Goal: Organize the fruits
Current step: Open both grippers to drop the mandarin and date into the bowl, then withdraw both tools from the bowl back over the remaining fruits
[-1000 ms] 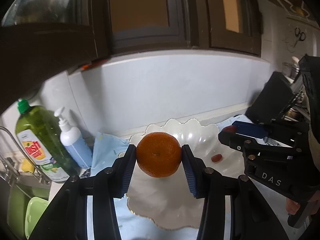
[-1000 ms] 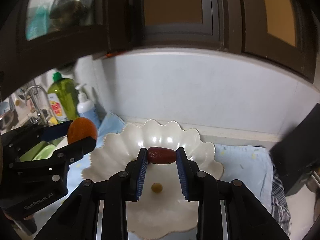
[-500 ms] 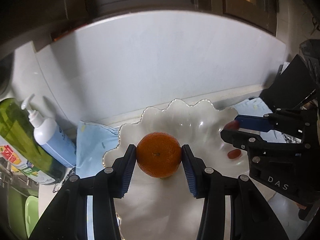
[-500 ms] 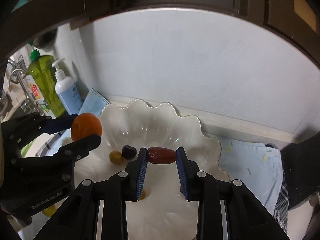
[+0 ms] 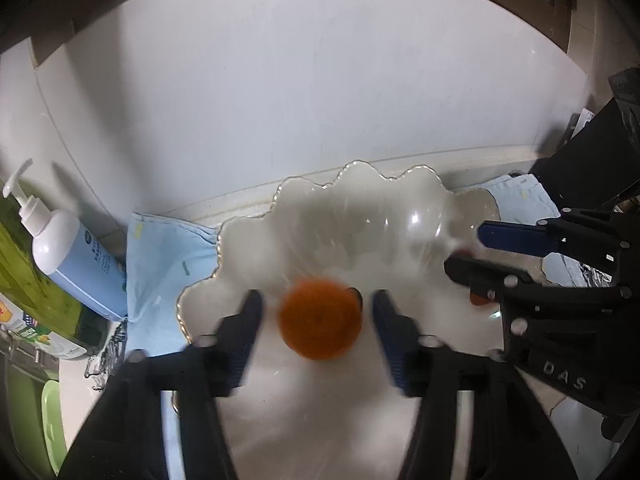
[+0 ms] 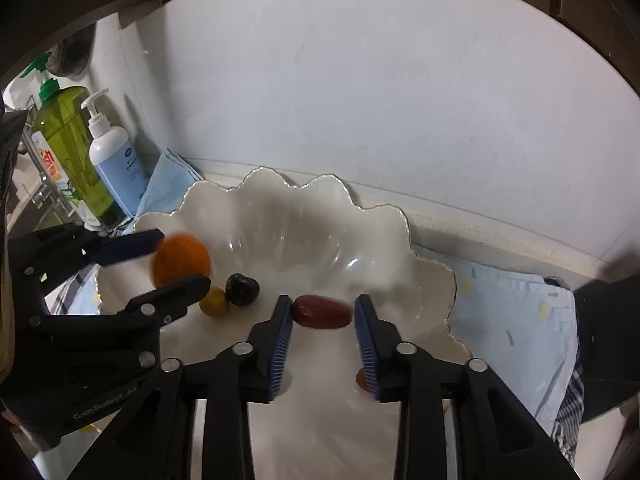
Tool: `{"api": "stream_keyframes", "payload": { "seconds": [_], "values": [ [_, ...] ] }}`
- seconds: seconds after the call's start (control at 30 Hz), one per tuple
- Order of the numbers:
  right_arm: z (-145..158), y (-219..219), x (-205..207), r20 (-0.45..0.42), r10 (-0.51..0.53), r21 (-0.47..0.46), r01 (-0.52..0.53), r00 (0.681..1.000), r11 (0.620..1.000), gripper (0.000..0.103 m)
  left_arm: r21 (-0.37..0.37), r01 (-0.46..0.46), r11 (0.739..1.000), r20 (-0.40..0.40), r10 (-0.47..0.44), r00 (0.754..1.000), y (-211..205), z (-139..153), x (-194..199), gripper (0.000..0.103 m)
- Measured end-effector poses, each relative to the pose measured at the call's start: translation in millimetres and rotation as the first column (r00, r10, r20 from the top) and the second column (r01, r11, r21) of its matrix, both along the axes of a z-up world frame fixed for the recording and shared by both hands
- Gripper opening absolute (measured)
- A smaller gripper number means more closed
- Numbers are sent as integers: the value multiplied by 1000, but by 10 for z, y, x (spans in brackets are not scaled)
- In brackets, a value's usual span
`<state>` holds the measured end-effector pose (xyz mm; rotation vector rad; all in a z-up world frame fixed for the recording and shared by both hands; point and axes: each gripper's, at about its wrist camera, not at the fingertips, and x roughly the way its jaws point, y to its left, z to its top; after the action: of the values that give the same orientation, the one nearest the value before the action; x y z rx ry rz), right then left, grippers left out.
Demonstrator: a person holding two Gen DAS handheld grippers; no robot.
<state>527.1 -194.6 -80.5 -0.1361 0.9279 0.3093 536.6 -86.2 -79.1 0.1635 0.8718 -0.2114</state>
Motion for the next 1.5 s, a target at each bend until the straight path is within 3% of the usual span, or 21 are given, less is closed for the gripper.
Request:
{"api": "stream_keyframes", "payload": {
  "seconds": [0.1,0.23,0.6,1.17,1.5],
  "values": [
    [24,2,-19,32,-11,-20,11,999,1000,50,37,-16,999,47,15,999,14,73,-52,68],
    [63,-2,-55,50,-23,-14,23,998,1000,55,49,-48,998,82,44,996,59,151,-100,73],
    [283,-34,-346,127,-58,1,59,990,998,69,35,-113,993,139,108,984,209,340,-365,86],
    [761,-101,-1112,267,-63,71,46,962,996,69,-31,-85,996,274,90,958,366,824,-1252,94],
    [943,-19,-1668,352,-38,57,20,935,998,69,-54,-88,995,352,102,930,474,1081,-1803,96]
  ]
}}
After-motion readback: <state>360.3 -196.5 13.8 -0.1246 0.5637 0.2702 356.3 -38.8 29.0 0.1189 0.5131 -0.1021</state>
